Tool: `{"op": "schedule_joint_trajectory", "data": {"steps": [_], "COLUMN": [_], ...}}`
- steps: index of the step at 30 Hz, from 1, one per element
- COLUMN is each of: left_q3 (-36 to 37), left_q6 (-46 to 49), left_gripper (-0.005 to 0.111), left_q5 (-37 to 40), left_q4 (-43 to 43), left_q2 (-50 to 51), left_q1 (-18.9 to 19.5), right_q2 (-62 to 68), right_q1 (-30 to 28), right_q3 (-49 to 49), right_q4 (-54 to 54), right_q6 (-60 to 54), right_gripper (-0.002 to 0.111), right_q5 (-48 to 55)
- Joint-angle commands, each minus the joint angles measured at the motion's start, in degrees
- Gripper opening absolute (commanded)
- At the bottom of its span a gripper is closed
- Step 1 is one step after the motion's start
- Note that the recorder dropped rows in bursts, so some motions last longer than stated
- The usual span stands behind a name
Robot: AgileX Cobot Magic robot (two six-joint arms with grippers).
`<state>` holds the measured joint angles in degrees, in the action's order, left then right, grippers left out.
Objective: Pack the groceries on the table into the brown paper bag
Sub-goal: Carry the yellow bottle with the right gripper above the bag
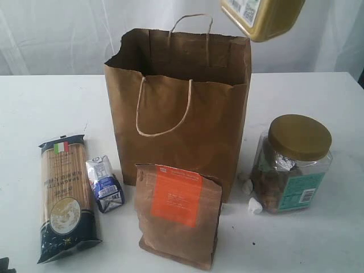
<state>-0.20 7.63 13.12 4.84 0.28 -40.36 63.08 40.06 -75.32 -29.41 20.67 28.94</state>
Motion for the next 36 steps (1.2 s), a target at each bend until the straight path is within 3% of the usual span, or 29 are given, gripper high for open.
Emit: {"op": "schedule_joint_trajectory", "data": {"steps": [1,18,36], "left_q3": [0.20,0.20,0.20], "left_q6": [0.07,0.07,0.07], "left_gripper": [0.021,0.021,0.021], "left_q5": [0.26,0.26,0.26], "left_q4": [0.20,0.20,0.20], "left_q2": [-0.28,-0.28,-0.28], "left_q1": [-0.35,-0.35,-0.35], "right_q2": [1.94,11.72,16.65], "right_q1": [-0.14,-2.96,-2.96], "right_q3": [-0.87,-0.87,-0.62], "right_q4": [-1.72,1.32,1.32], "right_q6": [0.45,0.60,2.14], "right_gripper": [0.000,0.000,0.000], "right_q5": [-6.51,-13.58,-11.27]}}
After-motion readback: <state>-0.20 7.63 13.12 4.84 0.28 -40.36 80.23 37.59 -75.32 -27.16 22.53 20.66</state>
